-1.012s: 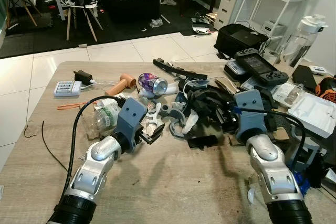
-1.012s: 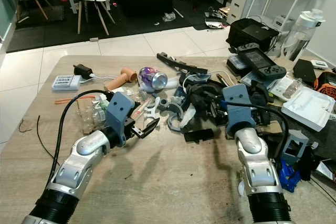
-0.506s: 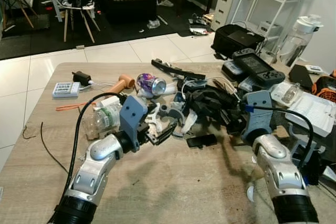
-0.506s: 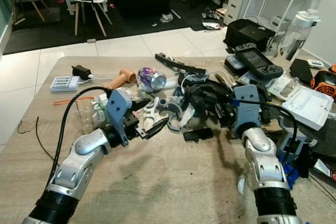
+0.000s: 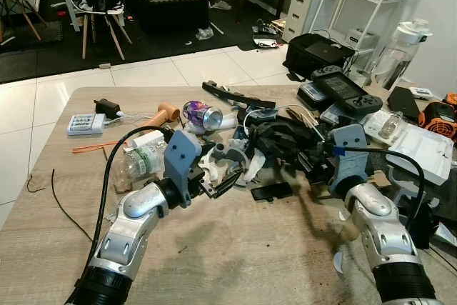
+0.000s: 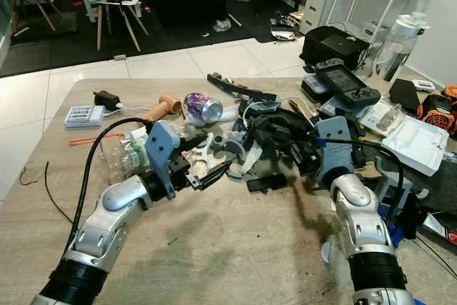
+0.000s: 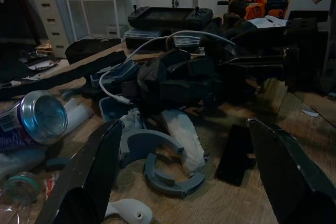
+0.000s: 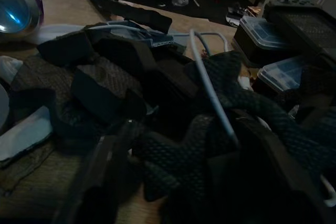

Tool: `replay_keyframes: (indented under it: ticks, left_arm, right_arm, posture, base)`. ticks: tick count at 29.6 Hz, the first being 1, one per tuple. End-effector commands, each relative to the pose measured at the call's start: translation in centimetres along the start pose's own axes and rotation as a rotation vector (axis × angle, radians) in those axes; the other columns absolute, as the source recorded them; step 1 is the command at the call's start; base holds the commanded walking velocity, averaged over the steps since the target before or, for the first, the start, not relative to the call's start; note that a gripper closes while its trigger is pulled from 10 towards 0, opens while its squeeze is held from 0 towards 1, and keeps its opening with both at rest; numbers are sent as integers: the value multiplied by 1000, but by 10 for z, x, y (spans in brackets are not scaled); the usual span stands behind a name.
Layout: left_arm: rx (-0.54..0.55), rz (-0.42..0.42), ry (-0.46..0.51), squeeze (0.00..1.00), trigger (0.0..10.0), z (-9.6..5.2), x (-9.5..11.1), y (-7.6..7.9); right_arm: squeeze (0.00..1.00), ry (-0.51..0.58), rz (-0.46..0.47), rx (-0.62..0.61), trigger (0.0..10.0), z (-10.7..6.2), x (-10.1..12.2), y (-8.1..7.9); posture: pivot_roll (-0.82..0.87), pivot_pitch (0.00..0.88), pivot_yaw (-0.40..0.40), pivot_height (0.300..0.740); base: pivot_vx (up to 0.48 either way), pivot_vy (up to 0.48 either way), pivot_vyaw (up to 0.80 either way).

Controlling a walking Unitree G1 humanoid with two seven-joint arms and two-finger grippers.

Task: Picking trash to rubbish bin

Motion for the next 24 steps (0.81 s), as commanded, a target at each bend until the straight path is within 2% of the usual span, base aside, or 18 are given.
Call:
replay_keyframes:
  ticks: [1, 8, 17, 18, 21, 22, 24]
  left_arm:
    - [-19, -1, 13, 0, 10000, 2, 2, 4]
    - [-20, -5, 11, 0, 10000, 2, 2, 3]
    - [-18, -7, 13, 0, 10000, 2, 2, 3]
    - [-17, -7, 14, 0, 10000, 2, 3, 2]
    - [-10, -11, 20, 0, 10000, 1, 4, 0]
    - [-10, -11, 20, 0, 10000, 1, 4, 0]
    - [-10, -12, 22, 0, 10000, 1, 4, 0]
  right_arm:
    - [0, -85, 46, 38, 0, -2, -23, -9]
    - [0, -88, 90, 18, 0, -2, -24, -7]
    - [0, -73, 103, 19, 0, -3, -19, -8]
    - [0, -57, 104, 17, 0, -2, -14, -8]
    - [0, 92, 111, 18, 0, 2, 38, -18]
    - [0, 92, 111, 18, 0, 2, 38, -18]
    - [0, 150, 115, 13, 0, 2, 57, -21]
  posture:
    - [-119, 98, -10, 740]
    - [-118, 96, -8, 740]
    - [-117, 96, -9, 740]
    - [-117, 97, -9, 740]
    - [-118, 97, -9, 740]
    - [-118, 97, -9, 740]
    - [-118, 97, -9, 740]
  base:
    - [0, 0, 0]
    - [0, 0, 0]
    - [0, 0, 0]
    - [0, 0, 0]
    - [0, 0, 0]
    - [0, 0, 0]
    - [0, 0, 0]
Point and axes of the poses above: a point about 5 cm out from each wrist's last joint towards the gripper, its own z axis pointing out of the wrist towards the gripper, its own x axis along the axis of the wrist's last joint, y = z × x, the point moved 4 cm from there along z, pointing out of the wrist towards the gripper, and after that the axes turned 8 degrees about -z, right-handed, at the moved point
